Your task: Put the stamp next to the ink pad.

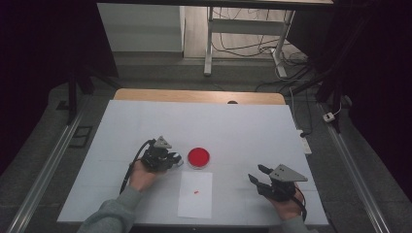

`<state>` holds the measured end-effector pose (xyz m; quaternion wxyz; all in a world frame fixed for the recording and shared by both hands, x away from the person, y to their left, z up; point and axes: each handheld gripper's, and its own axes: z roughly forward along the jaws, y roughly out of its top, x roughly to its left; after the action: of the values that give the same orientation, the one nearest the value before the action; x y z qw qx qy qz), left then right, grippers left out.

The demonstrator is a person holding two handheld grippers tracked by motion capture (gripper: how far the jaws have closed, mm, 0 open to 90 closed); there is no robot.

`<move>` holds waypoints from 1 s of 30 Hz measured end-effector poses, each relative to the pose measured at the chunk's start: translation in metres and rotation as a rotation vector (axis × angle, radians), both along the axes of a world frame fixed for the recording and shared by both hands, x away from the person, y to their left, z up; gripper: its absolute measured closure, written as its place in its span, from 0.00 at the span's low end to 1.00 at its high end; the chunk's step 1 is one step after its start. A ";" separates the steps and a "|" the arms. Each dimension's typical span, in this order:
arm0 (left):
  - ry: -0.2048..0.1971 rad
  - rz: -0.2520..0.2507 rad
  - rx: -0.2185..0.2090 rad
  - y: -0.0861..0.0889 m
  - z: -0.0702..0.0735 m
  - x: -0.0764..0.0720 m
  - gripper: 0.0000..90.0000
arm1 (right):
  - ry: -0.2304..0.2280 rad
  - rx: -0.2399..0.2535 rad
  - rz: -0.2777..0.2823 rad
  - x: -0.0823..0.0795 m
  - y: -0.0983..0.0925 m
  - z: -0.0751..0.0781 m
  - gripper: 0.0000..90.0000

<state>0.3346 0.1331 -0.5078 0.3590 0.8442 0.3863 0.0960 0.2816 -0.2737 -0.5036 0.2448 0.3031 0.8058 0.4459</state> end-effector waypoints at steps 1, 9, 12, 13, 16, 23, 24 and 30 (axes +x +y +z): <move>-0.002 0.004 -0.003 -0.001 0.000 0.000 0.84 | 0.000 -0.001 0.000 0.000 0.000 0.000 0.52; -0.005 0.006 0.003 -0.002 -0.001 0.000 0.82 | 0.003 0.000 0.002 0.000 0.001 0.000 0.52; -0.004 0.003 0.000 -0.004 -0.001 0.001 0.75 | 0.004 0.001 0.003 0.000 0.001 0.000 0.52; -0.007 0.004 0.000 -0.004 -0.001 0.001 0.74 | 0.004 0.001 0.002 0.000 0.001 0.000 0.52; -0.014 0.009 -0.012 -0.004 0.000 0.001 0.70 | 0.005 0.001 0.000 0.000 0.001 0.000 0.52; -0.036 0.027 -0.068 0.003 0.006 -0.005 0.50 | 0.000 -0.002 -0.002 0.000 0.001 0.000 0.52; -0.060 0.039 -0.062 0.005 0.007 -0.010 0.48 | 0.000 0.007 0.003 0.000 0.000 0.000 0.52; -0.123 0.046 -0.095 0.020 0.014 -0.032 0.34 | -0.011 0.008 0.013 0.000 -0.002 0.001 0.52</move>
<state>0.3027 0.1530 -0.4939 0.4194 0.8095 0.3871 0.1375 0.2813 -0.2759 -0.5022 0.2451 0.2962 0.8047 0.4524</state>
